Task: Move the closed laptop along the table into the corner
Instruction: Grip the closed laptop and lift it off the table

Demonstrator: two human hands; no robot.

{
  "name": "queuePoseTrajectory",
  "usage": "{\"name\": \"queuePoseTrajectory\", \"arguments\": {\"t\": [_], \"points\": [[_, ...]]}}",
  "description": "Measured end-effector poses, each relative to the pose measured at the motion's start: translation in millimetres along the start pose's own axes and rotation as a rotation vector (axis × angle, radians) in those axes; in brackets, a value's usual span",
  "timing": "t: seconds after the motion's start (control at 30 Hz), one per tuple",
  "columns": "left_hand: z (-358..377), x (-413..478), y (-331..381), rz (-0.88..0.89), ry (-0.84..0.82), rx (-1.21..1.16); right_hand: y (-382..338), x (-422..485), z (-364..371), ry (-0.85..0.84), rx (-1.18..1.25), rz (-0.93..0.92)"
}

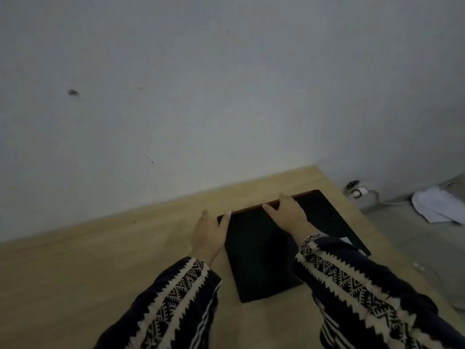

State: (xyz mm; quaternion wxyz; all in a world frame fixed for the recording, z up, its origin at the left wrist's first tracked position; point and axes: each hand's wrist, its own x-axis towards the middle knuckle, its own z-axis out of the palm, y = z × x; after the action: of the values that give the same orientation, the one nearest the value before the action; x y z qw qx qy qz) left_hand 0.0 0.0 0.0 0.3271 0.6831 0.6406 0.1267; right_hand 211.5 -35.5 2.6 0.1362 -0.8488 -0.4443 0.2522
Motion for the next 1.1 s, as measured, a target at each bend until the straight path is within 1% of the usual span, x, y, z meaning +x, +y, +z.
{"name": "queuePoseTrajectory", "arguments": {"t": [0.07, 0.13, 0.2, 0.33, 0.4, 0.53, 0.63, 0.7, 0.8, 0.9, 1.0, 1.1], "points": [[20, 2, 1, -0.08, -0.058, -0.044, 17, 6, 3, -0.03, -0.036, 0.077], [41, 3, 1, -0.148, -0.106, -0.143, 41, 12, 6, -0.058, -0.052, 0.146], [56, 6, 4, -0.241, -0.132, -0.236, 58, 17, 7, -0.069, -0.07, 0.197], [79, 17, 12, -0.489, -0.191, -0.375, 86, 25, 1, -0.077, -0.078, 0.304], [89, 20, 16, -0.57, -0.177, -0.429, 99, 28, 0, -0.059, -0.08, 0.349], [100, 24, 22, -0.613, -0.075, -0.316, 120, 33, -2, -0.022, -0.097, 0.452], [99, 27, 17, -0.64, -0.076, -0.264, 132, 34, -7, -0.027, -0.06, 0.566], [99, 30, 12, -0.678, -0.09, -0.276, 139, 33, -9, -0.011, -0.02, 0.604], [100, 31, 6, -0.707, -0.086, -0.345, 143, 31, -8, 0.041, -0.016, 0.605], [104, 35, -5, -0.656, -0.087, -0.444, 144, 29, -9, 0.061, -0.014, 0.62], [105, 43, -11, -0.695, -0.193, -0.615, 145, 31, -16, 0.058, -0.007, 0.657], [100, 45, -17, -0.662, -0.256, -0.674, 147, 31, -17, 0.055, 0.001, 0.67]]}}
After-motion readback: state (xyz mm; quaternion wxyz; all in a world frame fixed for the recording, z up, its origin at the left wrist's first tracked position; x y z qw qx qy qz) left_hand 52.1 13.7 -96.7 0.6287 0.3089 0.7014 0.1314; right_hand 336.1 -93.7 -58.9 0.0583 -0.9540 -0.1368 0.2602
